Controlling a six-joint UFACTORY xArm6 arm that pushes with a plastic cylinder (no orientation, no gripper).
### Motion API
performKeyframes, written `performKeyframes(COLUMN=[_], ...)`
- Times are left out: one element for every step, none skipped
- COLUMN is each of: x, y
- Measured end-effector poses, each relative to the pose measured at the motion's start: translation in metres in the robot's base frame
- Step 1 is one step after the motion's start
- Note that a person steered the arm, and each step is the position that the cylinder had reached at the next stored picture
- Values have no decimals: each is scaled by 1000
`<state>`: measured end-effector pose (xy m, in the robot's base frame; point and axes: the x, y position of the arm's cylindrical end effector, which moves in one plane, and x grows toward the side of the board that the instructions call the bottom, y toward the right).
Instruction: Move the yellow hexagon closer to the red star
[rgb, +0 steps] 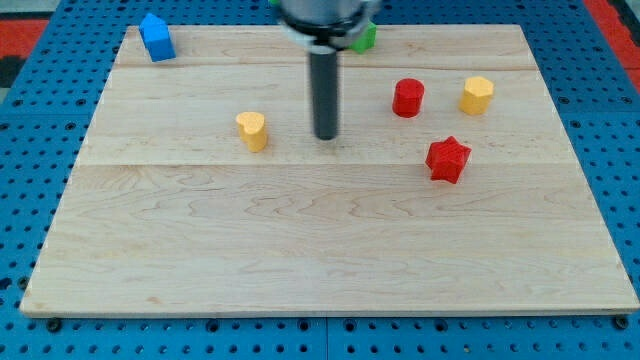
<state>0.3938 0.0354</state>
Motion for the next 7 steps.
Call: performKeyframes(x=[-4,-9,-47,-90,-108,-103,-92], y=[83,155,220,271,262,213,163])
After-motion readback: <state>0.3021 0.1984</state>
